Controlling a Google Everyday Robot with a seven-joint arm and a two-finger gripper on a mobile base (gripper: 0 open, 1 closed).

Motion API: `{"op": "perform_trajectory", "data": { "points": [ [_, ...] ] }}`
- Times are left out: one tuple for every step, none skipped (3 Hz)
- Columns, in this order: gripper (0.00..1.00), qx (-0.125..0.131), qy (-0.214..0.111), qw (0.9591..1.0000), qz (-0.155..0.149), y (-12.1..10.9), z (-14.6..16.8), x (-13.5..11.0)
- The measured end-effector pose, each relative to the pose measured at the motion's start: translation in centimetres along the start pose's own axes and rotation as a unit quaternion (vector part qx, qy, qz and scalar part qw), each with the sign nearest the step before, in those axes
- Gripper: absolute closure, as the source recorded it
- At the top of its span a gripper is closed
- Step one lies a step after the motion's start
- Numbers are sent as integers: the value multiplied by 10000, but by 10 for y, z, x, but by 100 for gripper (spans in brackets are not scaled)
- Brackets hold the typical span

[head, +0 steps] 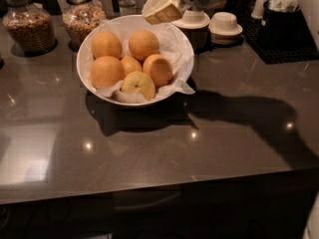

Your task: Pick orange from white bowl

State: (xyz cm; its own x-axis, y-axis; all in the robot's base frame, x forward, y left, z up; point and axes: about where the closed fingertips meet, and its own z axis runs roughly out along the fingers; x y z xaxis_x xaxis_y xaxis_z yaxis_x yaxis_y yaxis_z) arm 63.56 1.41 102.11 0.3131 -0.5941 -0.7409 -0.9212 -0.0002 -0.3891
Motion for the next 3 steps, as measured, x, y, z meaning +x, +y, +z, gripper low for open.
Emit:
{"op": "perform_trajectory", "data": {
  "points": [
    [58,59,220,9996,145,-18,28,9],
    [34,147,332,9987,348,-30,46,17],
    [11,206,434,9973,561,-29,52,27]
  ]
}}
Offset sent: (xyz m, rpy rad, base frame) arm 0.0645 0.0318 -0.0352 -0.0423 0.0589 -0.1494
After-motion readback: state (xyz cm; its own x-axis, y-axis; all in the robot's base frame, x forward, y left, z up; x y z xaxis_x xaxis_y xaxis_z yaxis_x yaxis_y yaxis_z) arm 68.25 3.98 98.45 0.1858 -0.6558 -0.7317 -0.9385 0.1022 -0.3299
